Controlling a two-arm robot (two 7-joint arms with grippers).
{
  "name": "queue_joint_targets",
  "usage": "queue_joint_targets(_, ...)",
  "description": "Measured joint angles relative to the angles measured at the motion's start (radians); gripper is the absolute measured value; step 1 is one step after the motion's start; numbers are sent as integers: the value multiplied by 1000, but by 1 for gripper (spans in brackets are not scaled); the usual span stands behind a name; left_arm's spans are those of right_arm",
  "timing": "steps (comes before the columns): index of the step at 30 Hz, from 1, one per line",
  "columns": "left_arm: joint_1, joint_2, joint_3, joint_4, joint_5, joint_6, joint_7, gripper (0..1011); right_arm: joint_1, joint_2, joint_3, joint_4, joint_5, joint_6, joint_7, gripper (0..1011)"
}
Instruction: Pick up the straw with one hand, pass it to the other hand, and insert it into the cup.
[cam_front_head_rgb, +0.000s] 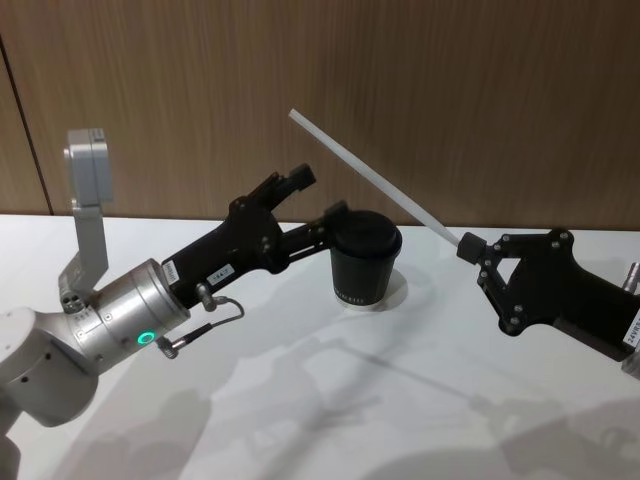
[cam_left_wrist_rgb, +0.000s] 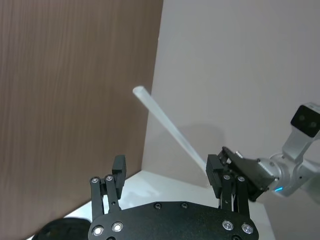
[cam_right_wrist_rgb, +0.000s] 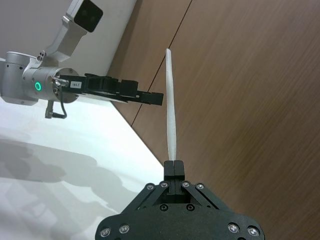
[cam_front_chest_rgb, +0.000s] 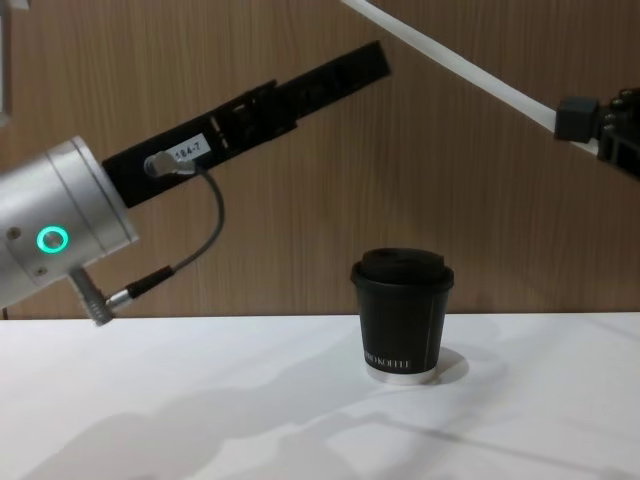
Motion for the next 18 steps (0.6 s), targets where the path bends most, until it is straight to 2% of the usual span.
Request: queue_joint_targets(18, -29, -65, 18, 33, -50, -40, -14, 1003, 0, 0, 0, 0, 0, 0, 0, 0)
